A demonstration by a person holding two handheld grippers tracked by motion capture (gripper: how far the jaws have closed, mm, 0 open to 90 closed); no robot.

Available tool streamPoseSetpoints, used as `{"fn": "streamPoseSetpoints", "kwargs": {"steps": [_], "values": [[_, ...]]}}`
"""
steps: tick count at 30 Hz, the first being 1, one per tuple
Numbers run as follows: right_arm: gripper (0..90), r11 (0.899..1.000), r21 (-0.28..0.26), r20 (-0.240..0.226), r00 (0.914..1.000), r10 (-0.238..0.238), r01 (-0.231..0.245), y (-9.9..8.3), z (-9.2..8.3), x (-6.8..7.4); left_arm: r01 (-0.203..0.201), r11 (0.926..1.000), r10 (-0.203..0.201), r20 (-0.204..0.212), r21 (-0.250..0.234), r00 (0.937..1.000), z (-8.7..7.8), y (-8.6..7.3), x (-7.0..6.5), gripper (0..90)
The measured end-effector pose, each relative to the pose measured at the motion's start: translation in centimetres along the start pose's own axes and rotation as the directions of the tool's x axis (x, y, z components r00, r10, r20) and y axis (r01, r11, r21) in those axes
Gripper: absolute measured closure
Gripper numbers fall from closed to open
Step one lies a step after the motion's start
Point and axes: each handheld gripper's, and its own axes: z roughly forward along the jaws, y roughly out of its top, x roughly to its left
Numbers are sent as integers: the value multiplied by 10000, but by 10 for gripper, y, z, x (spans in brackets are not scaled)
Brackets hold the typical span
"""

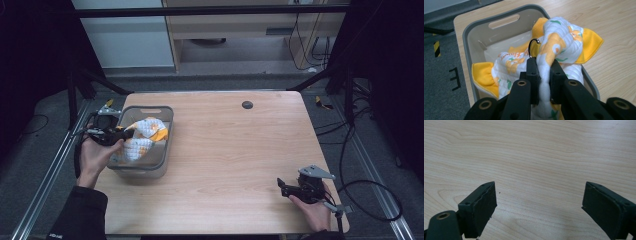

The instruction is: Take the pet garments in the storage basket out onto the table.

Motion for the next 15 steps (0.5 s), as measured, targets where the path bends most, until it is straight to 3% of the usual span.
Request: {"fn": "streamPoseSetpoints", "kwargs": {"steps": [15], "values": [[119,9999,-98,-8,10000,-38,38,0,-1,0,-812,9966,816,399,-121,9959,-17,12,-21,815]]}}
